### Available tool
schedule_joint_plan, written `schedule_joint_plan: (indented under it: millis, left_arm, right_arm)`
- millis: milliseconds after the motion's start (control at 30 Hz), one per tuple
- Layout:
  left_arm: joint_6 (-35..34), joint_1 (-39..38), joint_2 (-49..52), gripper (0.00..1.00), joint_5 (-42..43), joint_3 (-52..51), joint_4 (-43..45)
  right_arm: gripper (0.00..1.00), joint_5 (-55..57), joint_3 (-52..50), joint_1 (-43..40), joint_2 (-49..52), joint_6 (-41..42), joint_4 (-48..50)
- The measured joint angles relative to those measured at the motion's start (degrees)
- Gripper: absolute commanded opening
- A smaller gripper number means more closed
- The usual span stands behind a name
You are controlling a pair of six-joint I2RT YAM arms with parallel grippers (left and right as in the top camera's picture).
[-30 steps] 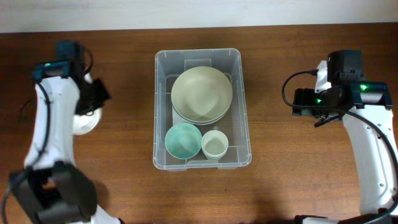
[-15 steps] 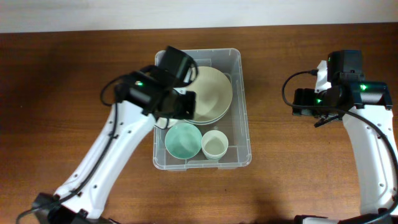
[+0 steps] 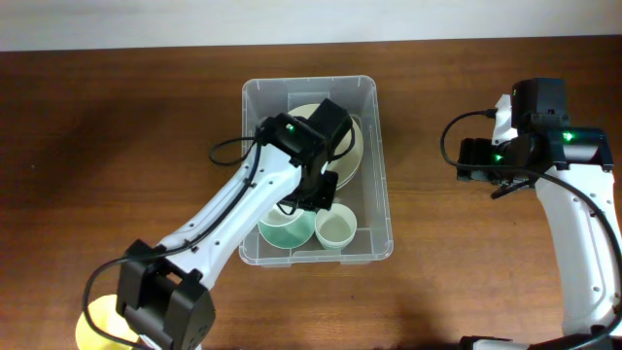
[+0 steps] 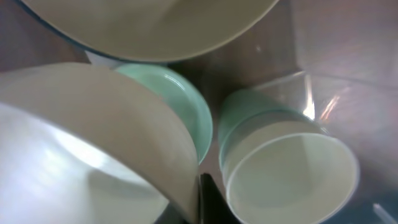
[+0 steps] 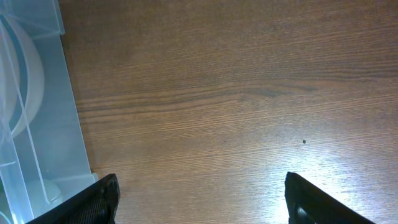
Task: Pack container
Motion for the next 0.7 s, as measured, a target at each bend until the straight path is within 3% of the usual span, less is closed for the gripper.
schedule_joint_plan:
  millis: [267,467,633,700]
  left_arm:
    - [0.0,0.0,0.6,0.44,-0.7,-0.1,-0.5]
    - [-4.7,1.2,-3.1,0.48,-8.6,-0.5,-2.8]
    - [-9.2,9.6,-14.7,0.50,-14.4,-0.5,-4.7]
    - [-10.3,14.3,-19.2,0.56,-15.7,-0.5,-5.9]
  right_arm:
    - [0.80,0.0,0.0,0.0,0.0,0.0,0.0]
    - [0.80,0.0,0.0,0.0,0.0,0.0,0.0]
    - [0.80,0.0,0.0,0.0,0.0,0.0,0.0]
    - [0.80,0.0,0.0,0.0,0.0,0.0,0.0]
